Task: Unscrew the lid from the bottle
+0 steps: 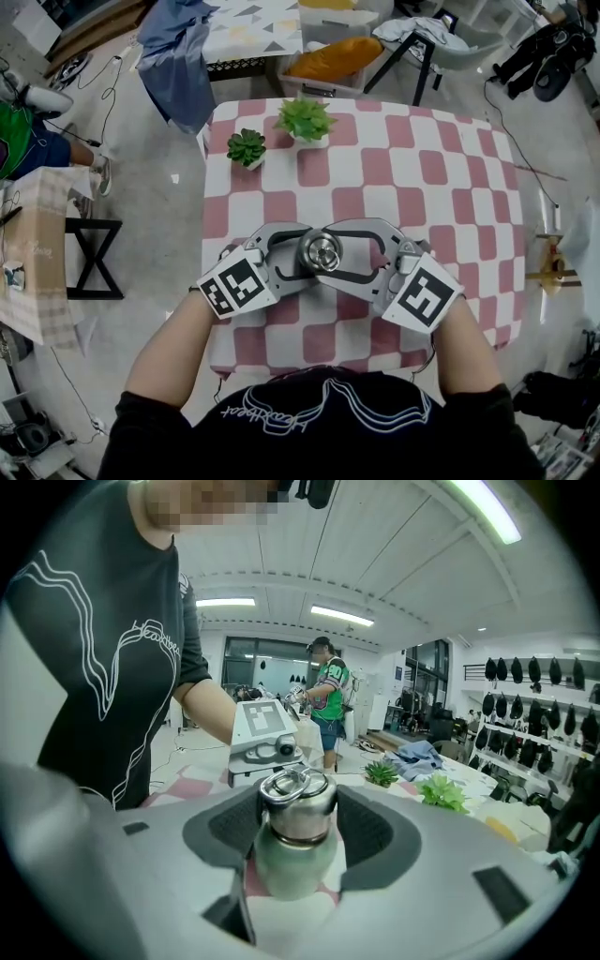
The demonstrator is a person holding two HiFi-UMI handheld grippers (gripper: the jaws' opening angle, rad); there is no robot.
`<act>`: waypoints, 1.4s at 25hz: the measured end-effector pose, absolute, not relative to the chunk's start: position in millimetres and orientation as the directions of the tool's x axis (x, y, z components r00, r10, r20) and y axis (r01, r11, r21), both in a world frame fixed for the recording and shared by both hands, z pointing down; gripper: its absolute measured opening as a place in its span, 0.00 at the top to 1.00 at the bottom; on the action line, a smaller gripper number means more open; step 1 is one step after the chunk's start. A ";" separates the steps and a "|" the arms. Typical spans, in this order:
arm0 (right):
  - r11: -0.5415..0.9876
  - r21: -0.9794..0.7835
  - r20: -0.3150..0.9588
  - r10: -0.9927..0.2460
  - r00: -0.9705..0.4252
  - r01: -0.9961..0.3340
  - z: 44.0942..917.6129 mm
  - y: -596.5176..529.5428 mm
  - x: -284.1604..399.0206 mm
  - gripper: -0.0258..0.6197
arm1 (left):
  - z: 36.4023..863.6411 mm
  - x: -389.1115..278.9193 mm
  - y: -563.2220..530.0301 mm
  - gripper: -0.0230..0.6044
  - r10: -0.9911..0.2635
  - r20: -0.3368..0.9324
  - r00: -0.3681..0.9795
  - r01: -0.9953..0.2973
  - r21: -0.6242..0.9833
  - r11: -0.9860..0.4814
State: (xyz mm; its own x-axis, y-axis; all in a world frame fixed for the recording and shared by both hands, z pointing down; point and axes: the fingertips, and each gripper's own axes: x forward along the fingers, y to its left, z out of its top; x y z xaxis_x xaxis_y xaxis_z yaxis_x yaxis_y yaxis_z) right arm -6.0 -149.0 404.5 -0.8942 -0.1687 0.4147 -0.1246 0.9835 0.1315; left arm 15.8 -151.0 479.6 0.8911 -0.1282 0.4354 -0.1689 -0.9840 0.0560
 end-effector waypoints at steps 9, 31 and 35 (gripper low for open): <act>0.913 0.120 0.308 -0.408 -0.860 -0.391 401.3 -145.3 3.3 0.46 | 480.0 17.2 -150.4 0.42 -0.322 0.430 0.843 -0.384 0.064 -0.921; 0.776 0.040 0.172 -0.626 -0.761 -0.629 399.8 -147.2 1.6 0.59 | 481.5 15.1 -148.8 0.42 -0.616 0.432 0.659 -0.706 0.073 -0.704; 0.782 0.044 0.170 -0.619 -0.767 -0.621 399.5 -147.2 1.1 0.59 | 481.1 14.8 -148.8 0.42 -0.615 0.426 0.664 -0.702 0.070 -0.709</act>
State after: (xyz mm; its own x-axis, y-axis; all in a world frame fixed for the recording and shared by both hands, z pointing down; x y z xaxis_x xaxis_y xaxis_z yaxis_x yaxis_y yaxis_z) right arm 1.1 -147.2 399.5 -0.7669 -0.6188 0.1702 -0.6214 0.7823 0.0442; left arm 14.8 -148.8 481.1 0.6635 -0.6151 0.4259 -0.7020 -0.7087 0.0701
